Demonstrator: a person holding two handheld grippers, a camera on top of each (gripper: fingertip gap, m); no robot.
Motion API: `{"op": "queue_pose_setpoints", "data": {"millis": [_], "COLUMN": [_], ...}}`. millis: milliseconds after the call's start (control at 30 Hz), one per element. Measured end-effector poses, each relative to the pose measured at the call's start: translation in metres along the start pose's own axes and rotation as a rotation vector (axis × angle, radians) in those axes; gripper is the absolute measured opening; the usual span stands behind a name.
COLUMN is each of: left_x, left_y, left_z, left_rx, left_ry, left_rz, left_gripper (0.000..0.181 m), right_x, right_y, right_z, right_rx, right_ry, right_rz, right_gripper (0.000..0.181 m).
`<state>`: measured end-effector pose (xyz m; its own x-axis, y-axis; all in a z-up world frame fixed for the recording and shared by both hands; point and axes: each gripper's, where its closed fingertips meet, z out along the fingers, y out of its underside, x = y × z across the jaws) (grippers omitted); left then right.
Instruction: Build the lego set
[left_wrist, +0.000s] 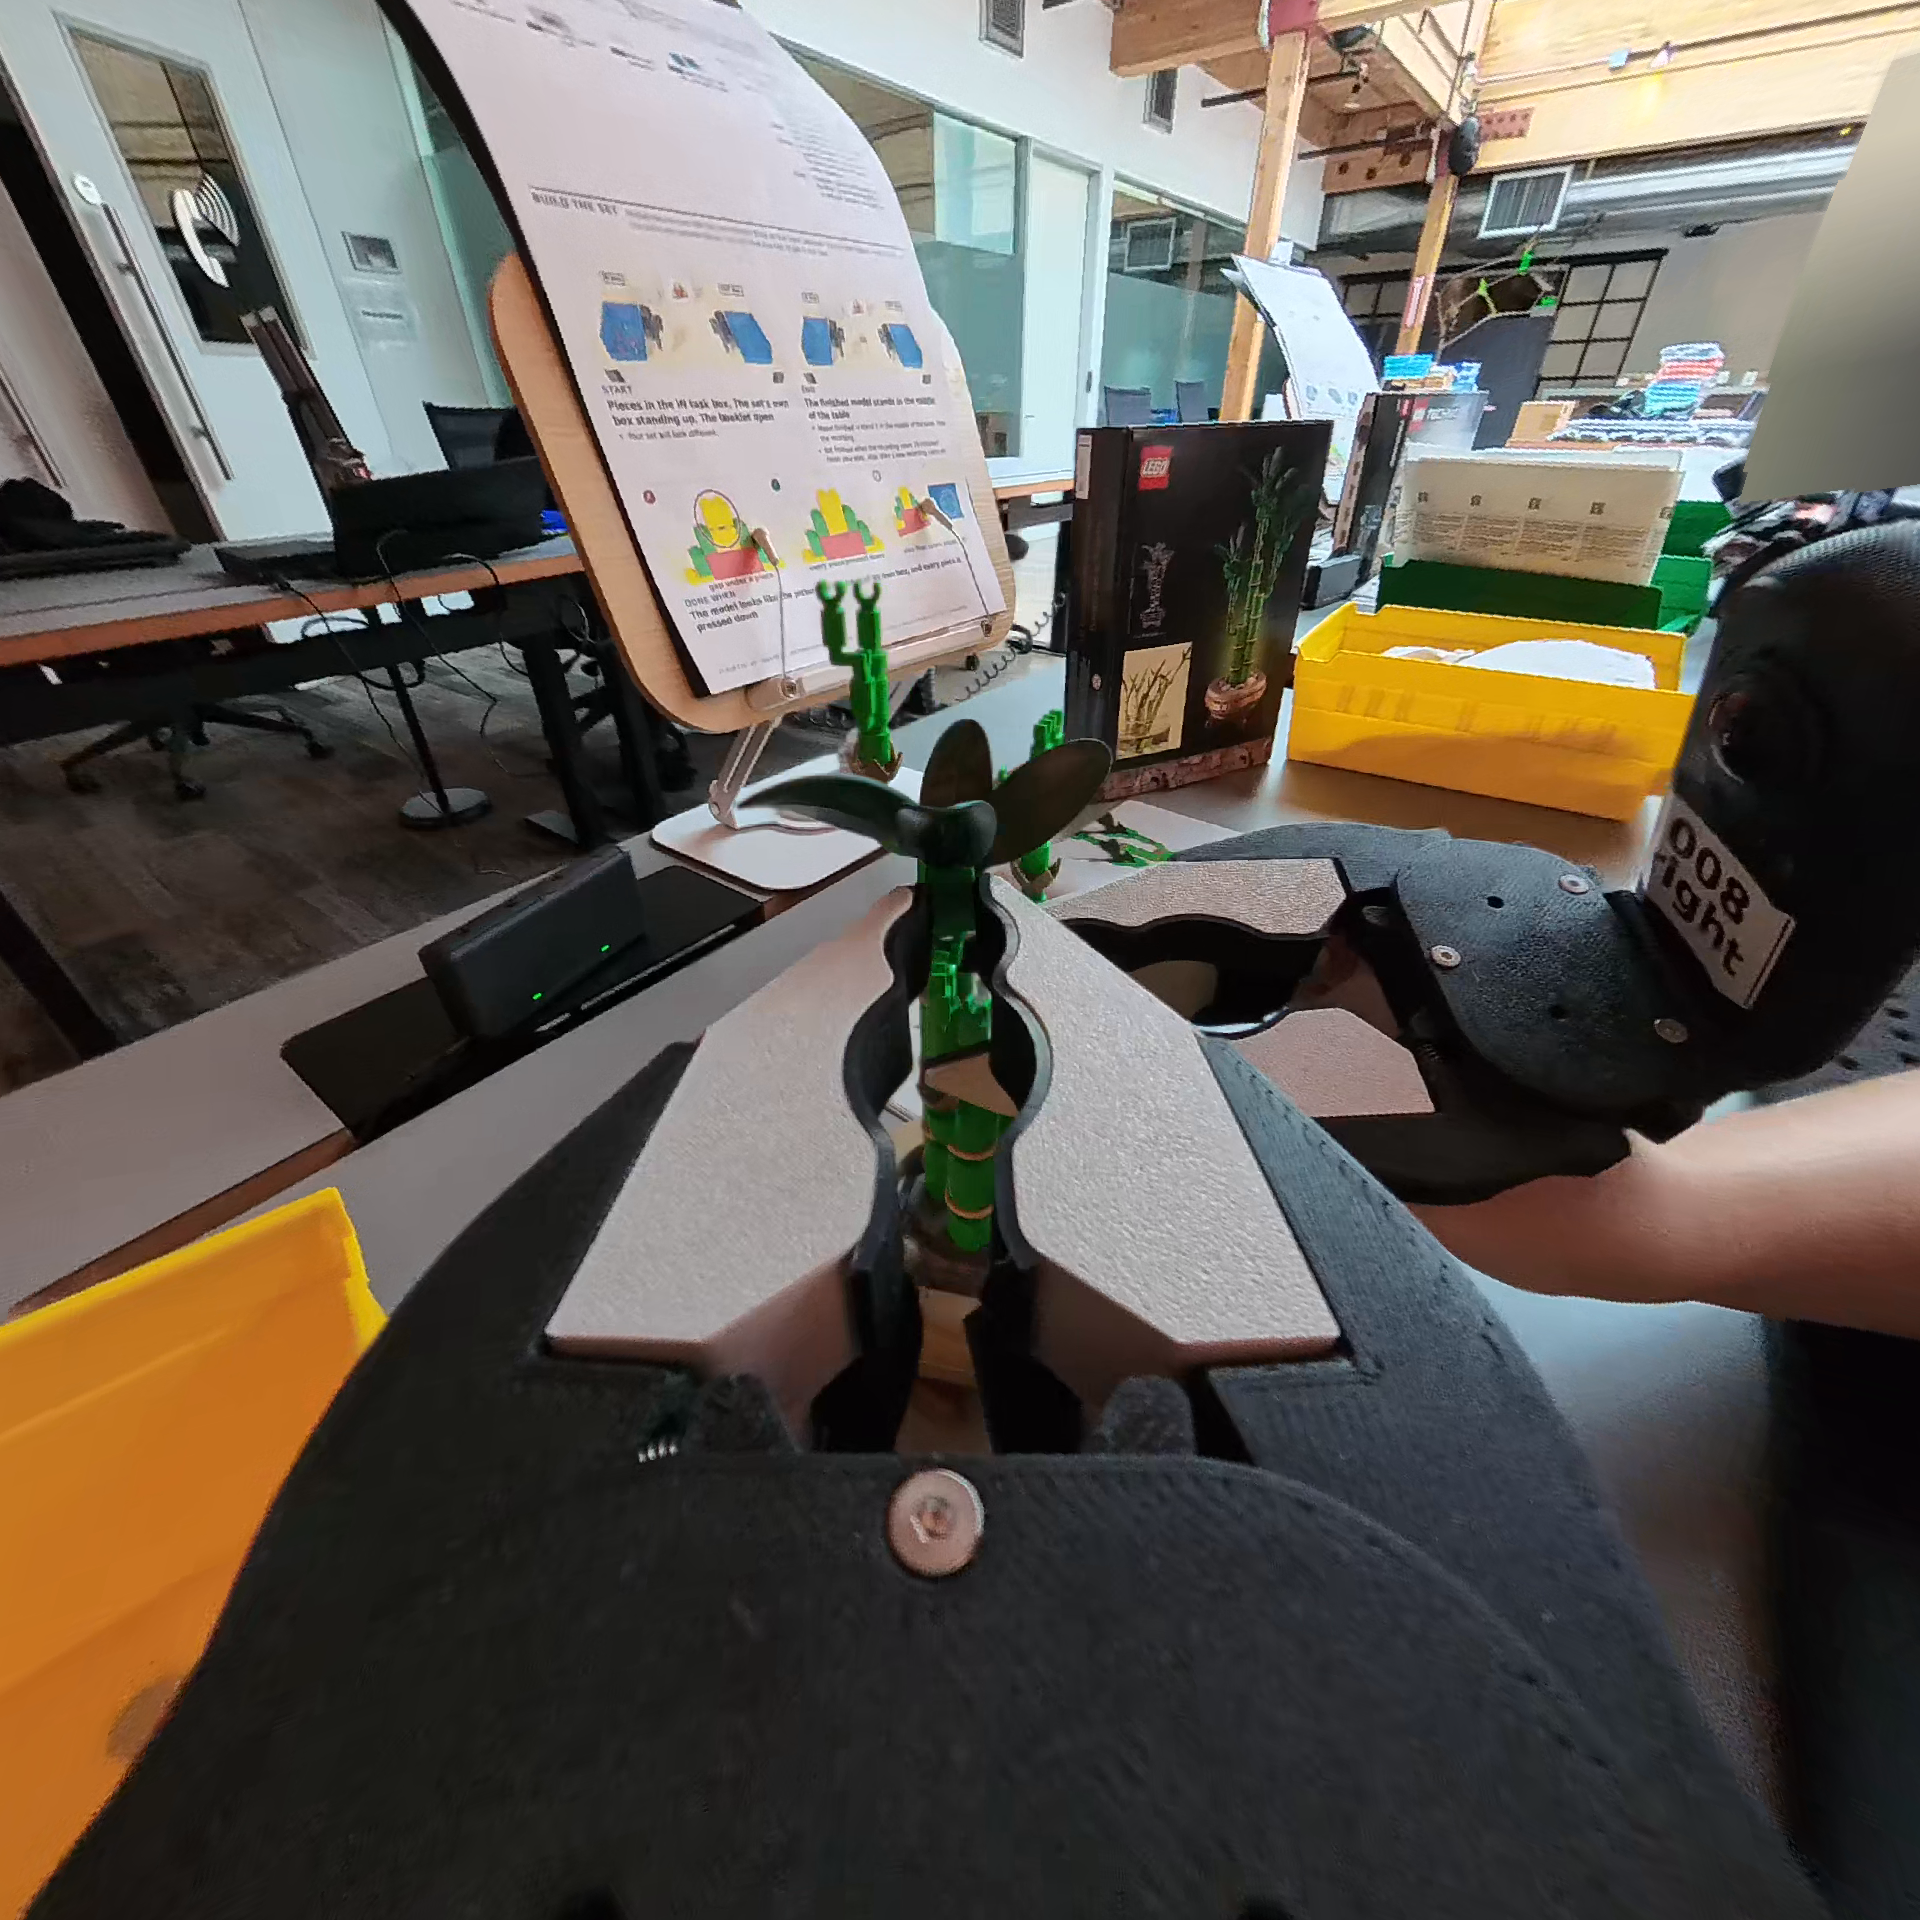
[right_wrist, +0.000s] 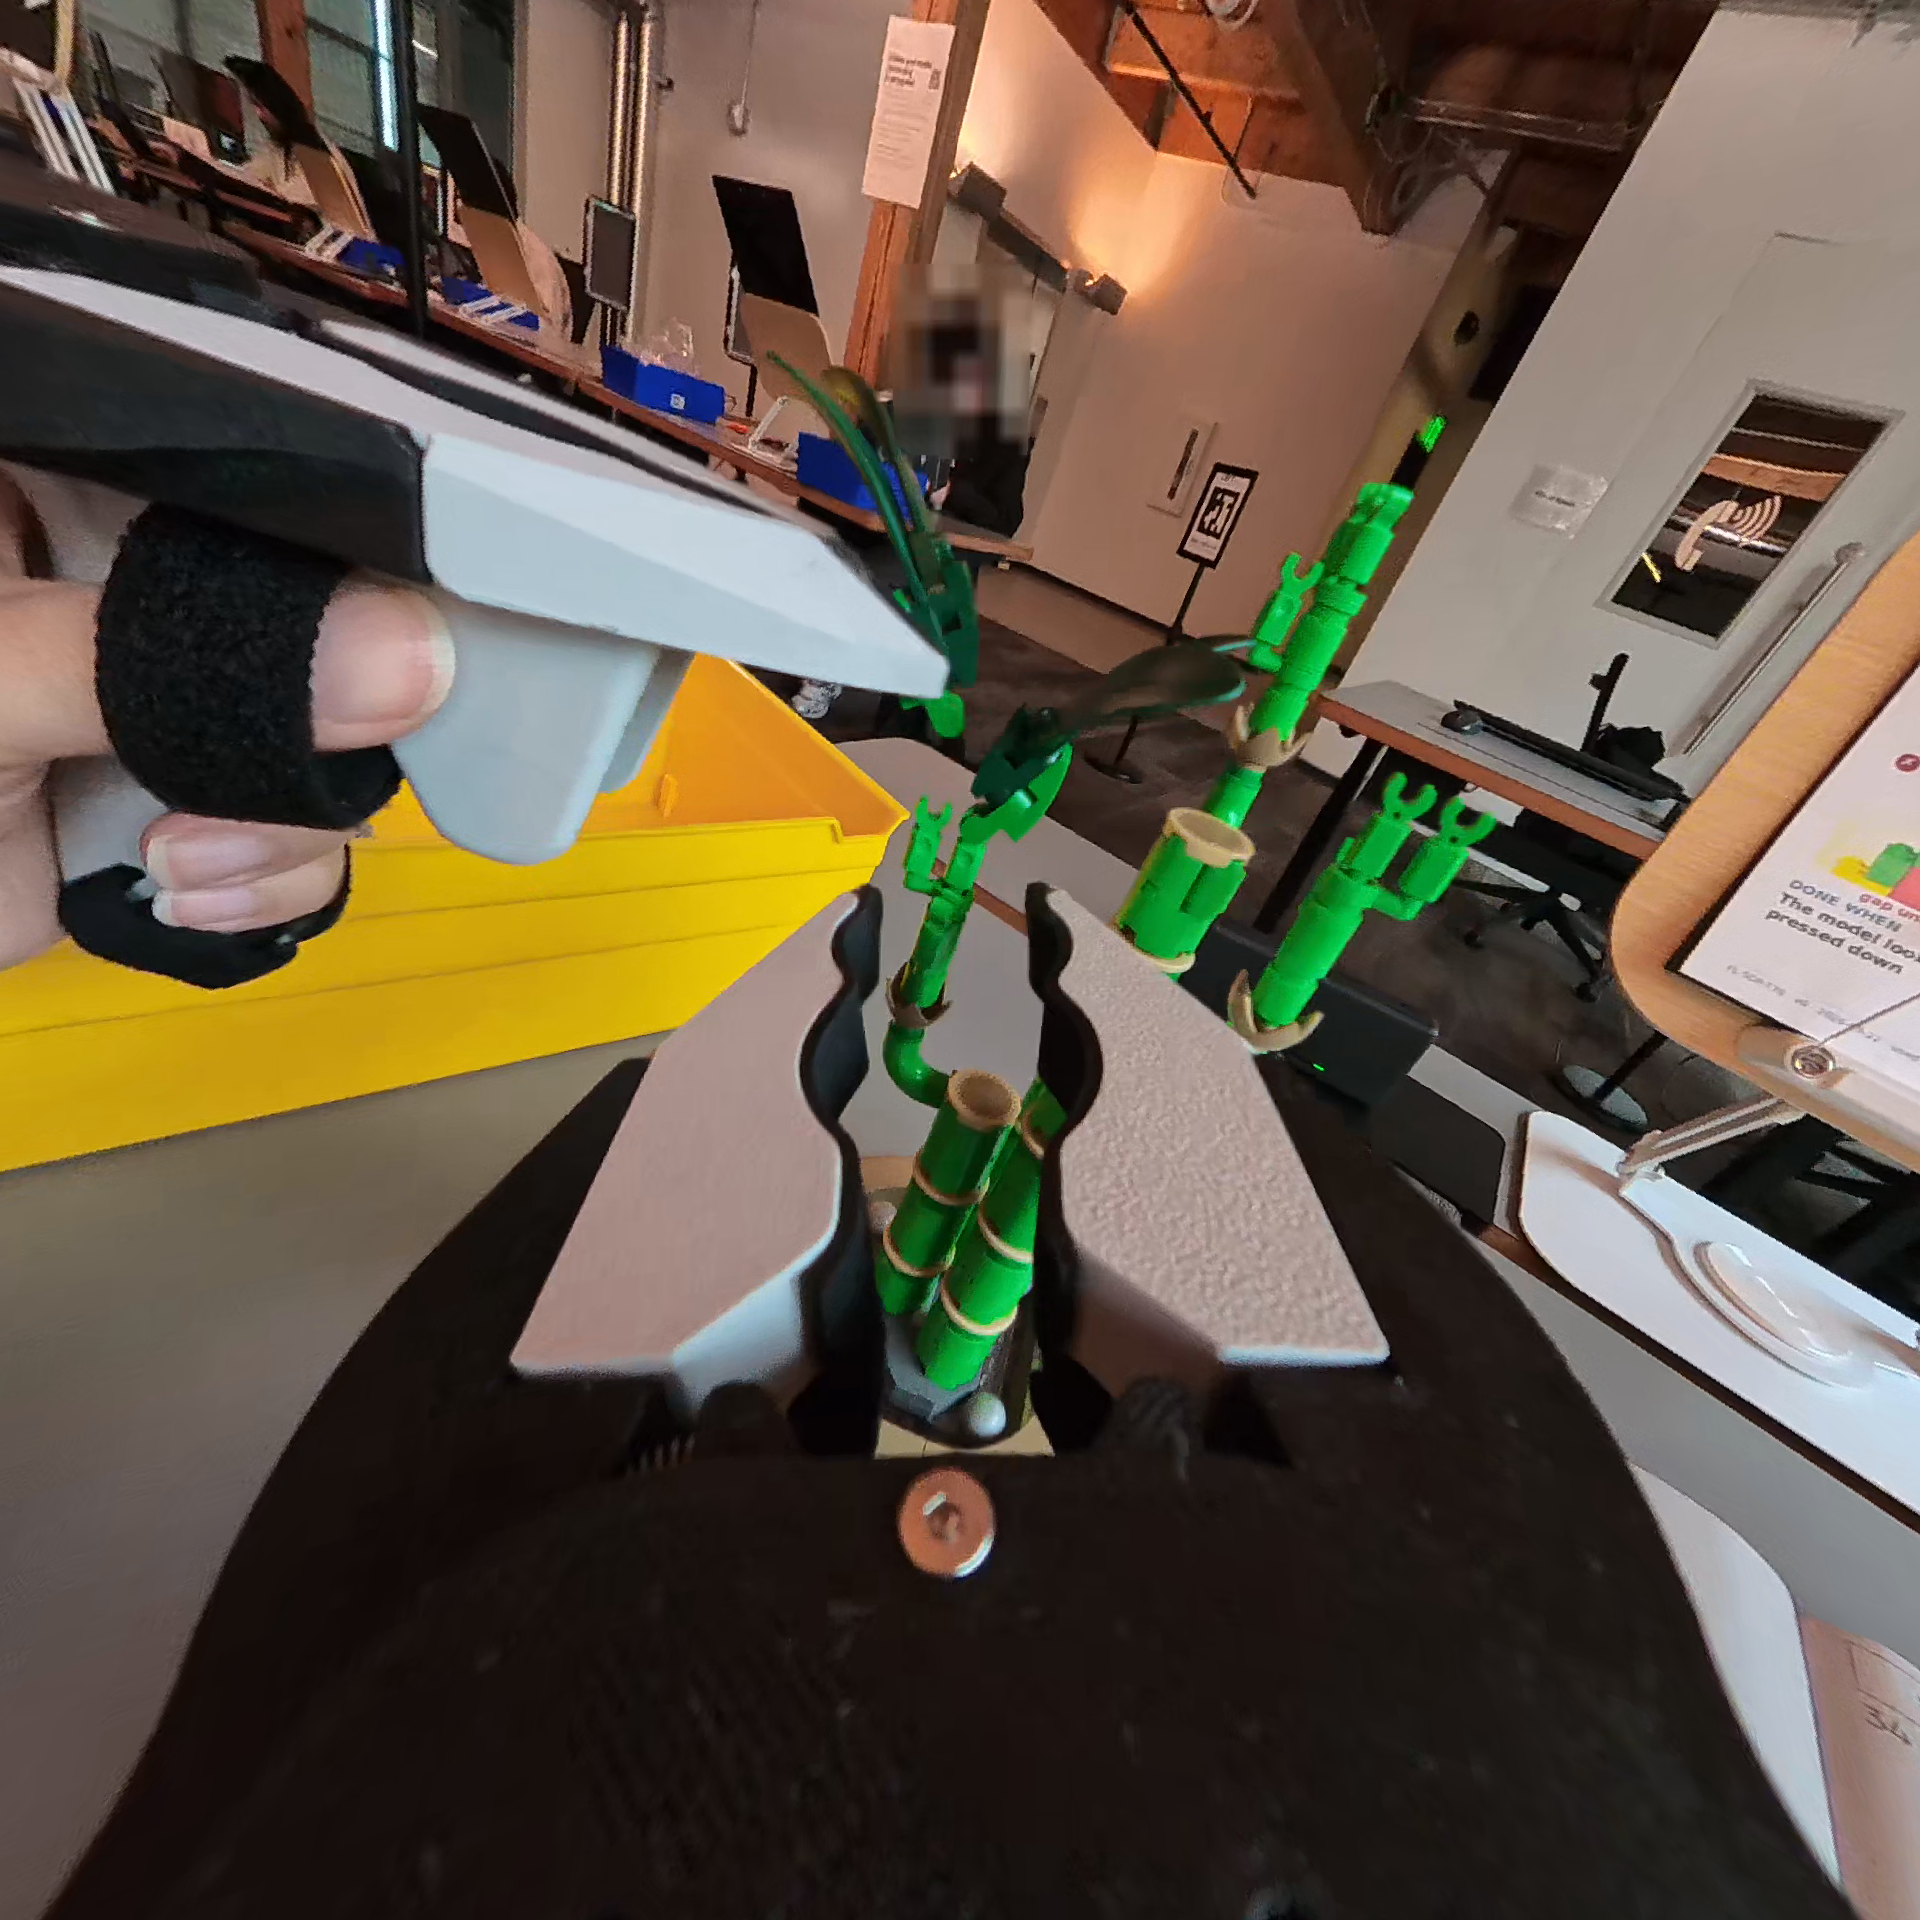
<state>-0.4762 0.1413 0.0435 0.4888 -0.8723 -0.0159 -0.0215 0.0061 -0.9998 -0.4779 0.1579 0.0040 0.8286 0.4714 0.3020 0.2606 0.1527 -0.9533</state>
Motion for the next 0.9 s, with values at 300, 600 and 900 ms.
{"op": "queue_pose_setpoints", "data": {"millis": [300, 600, 900], "left_x": [-0.001, -0.001, -0.004], "left_y": [0.000, -0.001, 0.003], "left_z": [-0.001, -0.003, -0.002], "left_rx": [0.043, 0.055, 0.044], "left_ry": [-0.028, -0.057, -0.083], "left_rz": [0.019, 0.029, 0.058], "left_gripper": [0.005, 0.006, 0.006], "right_x": [-0.004, -0.003, 0.000], "right_y": [0.000, -0.005, -0.010], "right_z": [0.005, 0.004, 0.004], "right_rx": [-0.001, 0.025, 0.033], "right_ry": [-0.052, -0.118, -0.146], "right_rz": [-0.018, 0.081, 0.147], "right_gripper": [0.026, 0.023, 0.017]}}
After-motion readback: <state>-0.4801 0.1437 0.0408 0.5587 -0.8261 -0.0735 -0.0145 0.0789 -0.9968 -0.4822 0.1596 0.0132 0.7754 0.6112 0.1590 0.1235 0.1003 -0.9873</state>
